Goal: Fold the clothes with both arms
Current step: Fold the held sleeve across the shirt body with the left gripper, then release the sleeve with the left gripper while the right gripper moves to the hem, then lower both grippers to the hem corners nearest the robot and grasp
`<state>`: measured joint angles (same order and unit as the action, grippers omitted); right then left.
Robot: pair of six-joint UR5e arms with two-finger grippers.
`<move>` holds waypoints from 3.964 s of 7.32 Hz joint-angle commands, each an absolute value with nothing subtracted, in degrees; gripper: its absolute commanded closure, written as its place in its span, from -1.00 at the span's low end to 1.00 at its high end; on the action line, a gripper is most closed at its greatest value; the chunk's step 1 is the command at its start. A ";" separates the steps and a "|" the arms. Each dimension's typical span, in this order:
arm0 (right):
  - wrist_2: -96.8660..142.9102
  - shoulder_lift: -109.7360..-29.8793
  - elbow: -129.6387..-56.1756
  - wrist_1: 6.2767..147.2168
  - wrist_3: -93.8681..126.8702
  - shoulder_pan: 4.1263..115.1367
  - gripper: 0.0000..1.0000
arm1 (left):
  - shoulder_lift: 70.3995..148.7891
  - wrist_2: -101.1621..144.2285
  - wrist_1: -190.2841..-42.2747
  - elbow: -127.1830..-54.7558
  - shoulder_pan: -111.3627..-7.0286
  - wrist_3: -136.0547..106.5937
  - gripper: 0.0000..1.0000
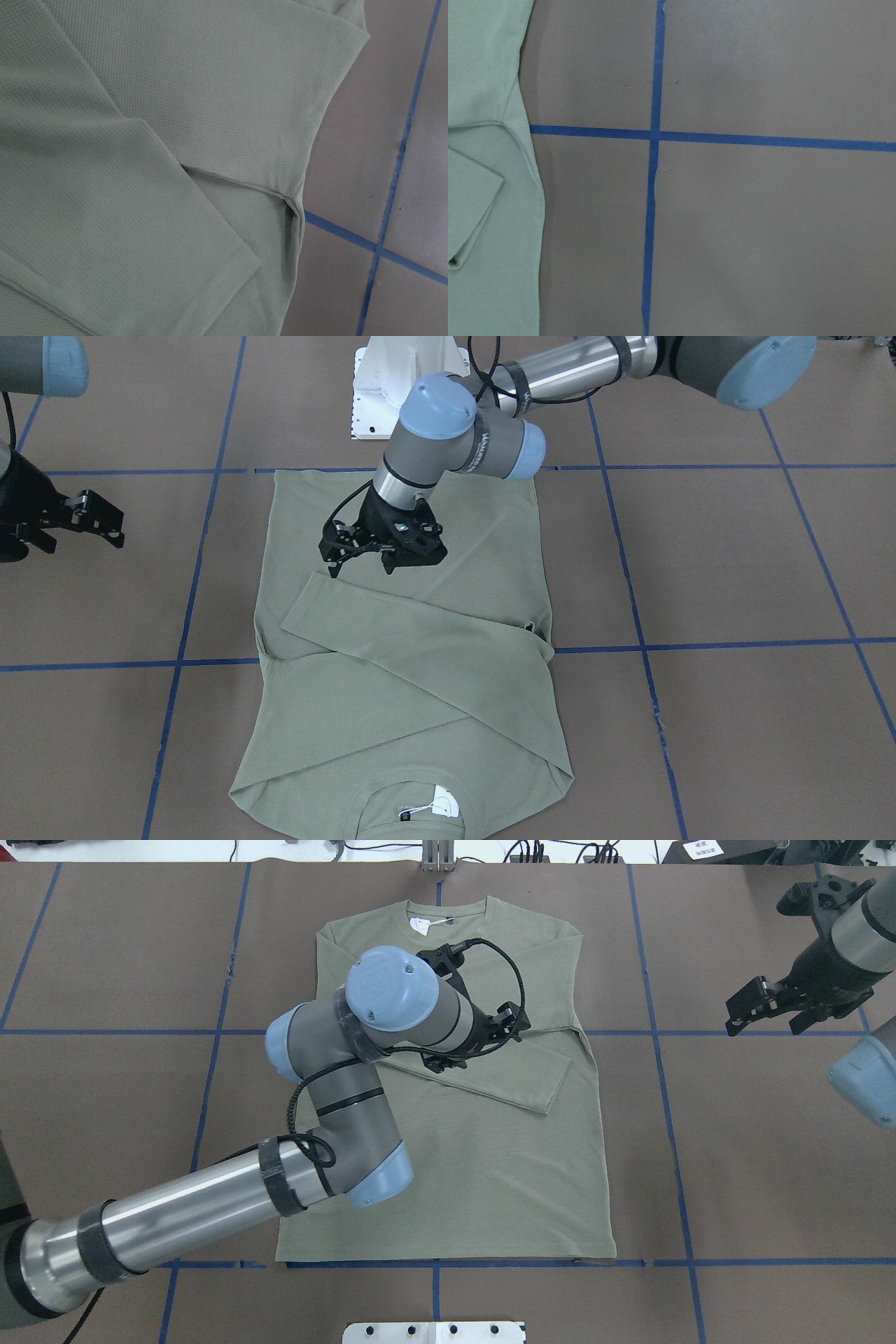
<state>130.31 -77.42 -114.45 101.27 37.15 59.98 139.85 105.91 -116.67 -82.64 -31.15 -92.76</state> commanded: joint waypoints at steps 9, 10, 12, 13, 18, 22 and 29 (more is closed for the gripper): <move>104.24 -83.94 -117.70 77.87 82.18 19.17 -1.00 | 107.31 106.79 -99.23 -123.05 -34.45 -70.58 -1.00; 104.15 -83.41 -116.12 77.87 82.18 17.77 -1.00 | 107.31 106.70 -99.23 -123.05 -34.45 -70.66 -0.99; 104.06 -83.76 -115.32 77.87 82.00 17.23 -0.99 | 107.67 106.70 -99.23 -123.05 -34.45 -70.75 -1.00; 104.06 -83.85 -114.88 77.87 82.18 17.14 -1.00 | 107.75 106.70 -99.23 -123.05 -34.45 -70.75 -1.00; 104.41 -83.76 -114.52 77.87 82.09 16.61 -0.88 | 107.67 106.70 -99.23 -123.05 -34.45 -70.75 -0.99; 104.59 -84.02 -114.61 77.87 82.00 16.52 0.83 | 107.67 106.70 -99.23 -122.96 -34.54 -70.75 -0.99; 104.50 -83.68 -119.09 77.87 82.35 16.87 1.00 | 100.83 106.52 -100.19 -120.59 -33.06 -73.63 -1.00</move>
<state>104.51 -83.97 -118.28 77.86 82.27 16.82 103.81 106.58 -99.85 -121.39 -33.97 -71.92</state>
